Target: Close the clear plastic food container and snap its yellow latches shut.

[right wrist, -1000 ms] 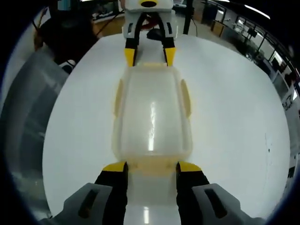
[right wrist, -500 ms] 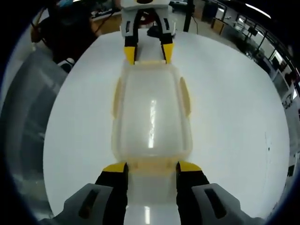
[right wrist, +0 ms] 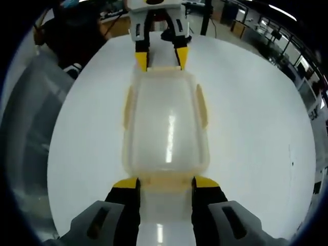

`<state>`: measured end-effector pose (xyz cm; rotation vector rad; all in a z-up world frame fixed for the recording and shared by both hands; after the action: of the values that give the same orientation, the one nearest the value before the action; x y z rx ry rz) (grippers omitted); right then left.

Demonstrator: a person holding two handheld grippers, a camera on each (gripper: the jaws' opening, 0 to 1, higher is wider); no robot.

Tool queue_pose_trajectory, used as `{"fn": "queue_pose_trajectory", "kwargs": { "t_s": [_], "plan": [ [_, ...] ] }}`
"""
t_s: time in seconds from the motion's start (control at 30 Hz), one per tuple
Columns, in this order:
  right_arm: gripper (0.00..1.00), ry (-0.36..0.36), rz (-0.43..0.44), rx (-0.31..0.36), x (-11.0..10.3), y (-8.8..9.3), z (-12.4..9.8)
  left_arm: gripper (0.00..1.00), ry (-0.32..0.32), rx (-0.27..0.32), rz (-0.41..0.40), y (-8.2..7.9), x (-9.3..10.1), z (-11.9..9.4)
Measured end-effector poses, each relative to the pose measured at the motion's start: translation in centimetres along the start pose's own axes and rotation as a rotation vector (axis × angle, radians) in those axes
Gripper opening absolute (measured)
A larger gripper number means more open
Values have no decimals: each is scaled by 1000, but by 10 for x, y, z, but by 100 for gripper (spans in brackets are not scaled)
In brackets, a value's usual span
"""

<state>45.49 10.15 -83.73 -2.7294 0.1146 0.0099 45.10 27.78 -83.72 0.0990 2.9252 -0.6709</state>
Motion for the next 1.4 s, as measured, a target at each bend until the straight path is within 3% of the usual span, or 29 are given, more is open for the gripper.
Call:
{"fn": "queue_pose_trajectory", "kwargs": {
  "t_s": [0.57,1.17,1.4],
  "plan": [
    [37,36,-8,48,0,-3,-40,38,-42,-16,20,-25,-7,-24],
    [37,55,-15,70,1,13,-83,38,-61,-9,38,-70,-13,-44],
    [37,55,-13,71,-2,23,-96,38,-56,-10,41,-83,-12,-42]
  ]
}}
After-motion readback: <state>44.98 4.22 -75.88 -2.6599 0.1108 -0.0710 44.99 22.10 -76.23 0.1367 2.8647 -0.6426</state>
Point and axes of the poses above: the point that each gripper's makers call its tool centre point, and the gripper's own axes: z roughly forward along the fingers, x roughly to its right, y roughly out of its underside, the point moved 2 cm from there along -z, roughly backward along the fingers, and after that the axes turned 6 degrees about z, right-handed, at the moved point
